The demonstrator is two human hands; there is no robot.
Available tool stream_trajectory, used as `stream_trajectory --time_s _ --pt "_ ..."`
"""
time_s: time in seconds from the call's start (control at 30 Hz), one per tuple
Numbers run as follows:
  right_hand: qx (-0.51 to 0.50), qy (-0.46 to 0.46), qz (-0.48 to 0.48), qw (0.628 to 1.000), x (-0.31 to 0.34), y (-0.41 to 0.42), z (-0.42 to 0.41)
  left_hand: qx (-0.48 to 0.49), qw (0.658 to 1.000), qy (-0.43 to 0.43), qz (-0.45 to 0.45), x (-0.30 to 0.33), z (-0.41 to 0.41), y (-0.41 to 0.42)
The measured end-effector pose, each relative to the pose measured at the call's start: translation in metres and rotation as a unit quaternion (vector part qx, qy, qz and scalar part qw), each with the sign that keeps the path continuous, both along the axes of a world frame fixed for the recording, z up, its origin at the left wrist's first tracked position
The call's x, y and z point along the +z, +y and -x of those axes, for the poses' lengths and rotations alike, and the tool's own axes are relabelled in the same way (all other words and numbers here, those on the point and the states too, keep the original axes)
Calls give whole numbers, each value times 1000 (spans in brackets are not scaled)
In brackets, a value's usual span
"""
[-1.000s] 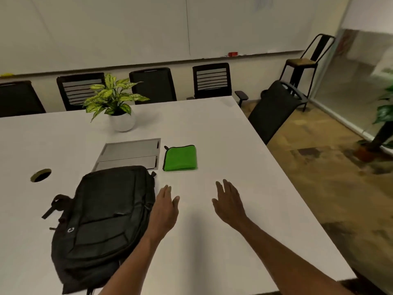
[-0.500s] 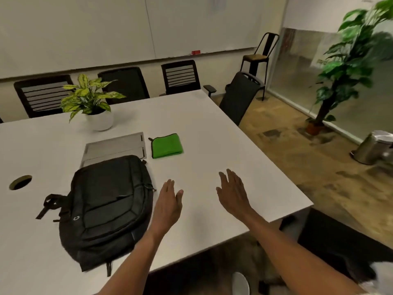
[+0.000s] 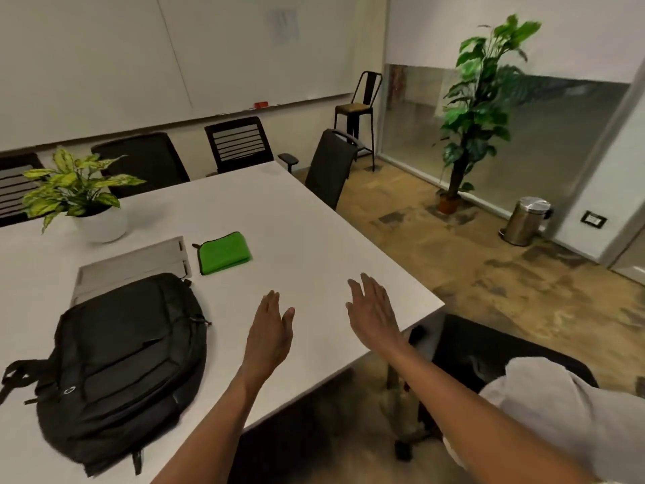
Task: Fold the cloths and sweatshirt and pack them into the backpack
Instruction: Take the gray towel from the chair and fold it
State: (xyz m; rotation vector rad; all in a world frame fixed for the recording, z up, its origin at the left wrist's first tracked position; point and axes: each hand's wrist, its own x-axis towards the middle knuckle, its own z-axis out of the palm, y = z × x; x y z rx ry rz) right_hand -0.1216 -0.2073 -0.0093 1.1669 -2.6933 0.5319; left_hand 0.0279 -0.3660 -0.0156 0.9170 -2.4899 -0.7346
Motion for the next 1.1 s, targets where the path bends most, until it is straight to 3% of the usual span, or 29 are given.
stream_trajectory --time_s 0.43,0.87,1.1 --pt "-49 9 3 999 35 136 19 -66 997 -2 -25 14 64 154" --pt "-114 -17 11 993 25 245 43 -161 986 -29 -38 21 109 263" --pt "-204 -113 -11 972 17 294 60 -268 958 -90 -56 26 126 306"
